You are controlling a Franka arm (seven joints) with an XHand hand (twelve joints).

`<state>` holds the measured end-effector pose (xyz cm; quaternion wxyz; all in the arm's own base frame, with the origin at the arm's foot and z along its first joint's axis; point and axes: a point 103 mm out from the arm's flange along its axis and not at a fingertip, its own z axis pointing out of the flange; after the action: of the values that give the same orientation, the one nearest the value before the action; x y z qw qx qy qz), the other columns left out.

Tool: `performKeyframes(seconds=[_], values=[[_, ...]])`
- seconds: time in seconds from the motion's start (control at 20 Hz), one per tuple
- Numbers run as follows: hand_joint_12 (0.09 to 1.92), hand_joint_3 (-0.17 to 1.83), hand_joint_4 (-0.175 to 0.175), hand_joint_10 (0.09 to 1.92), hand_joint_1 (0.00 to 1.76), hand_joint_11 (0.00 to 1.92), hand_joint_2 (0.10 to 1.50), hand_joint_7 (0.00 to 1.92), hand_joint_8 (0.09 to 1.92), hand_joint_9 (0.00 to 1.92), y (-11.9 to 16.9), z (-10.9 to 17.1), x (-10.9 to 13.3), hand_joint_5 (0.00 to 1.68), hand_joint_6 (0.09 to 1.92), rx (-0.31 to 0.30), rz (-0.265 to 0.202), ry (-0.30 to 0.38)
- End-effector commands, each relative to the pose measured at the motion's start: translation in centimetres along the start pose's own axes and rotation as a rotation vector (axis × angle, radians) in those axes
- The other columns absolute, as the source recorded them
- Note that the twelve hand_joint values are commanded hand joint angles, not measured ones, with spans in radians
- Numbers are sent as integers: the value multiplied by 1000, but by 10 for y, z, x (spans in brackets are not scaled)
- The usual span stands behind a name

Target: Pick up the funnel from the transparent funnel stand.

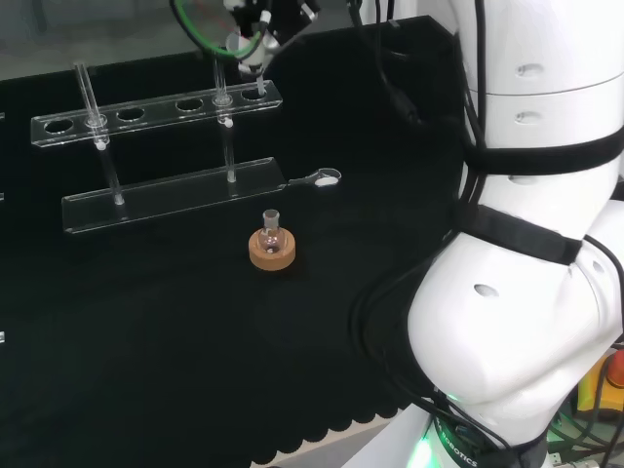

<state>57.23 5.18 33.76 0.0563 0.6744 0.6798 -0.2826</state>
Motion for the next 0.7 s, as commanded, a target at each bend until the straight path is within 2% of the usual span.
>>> performKeyframes(seconds=[0.05,0.35,0.7], values=[[1219,739,13,357,981,738,737,742,615,1095,-59,-41,-27,830,707,-31,74,28],[1220,744,11,357,968,738,738,733,620,1089,-102,-37,-24,822,718,-23,91,49],[1220,749,9,361,963,738,741,730,626,1089,-145,-22,-8,817,728,2,92,68]])
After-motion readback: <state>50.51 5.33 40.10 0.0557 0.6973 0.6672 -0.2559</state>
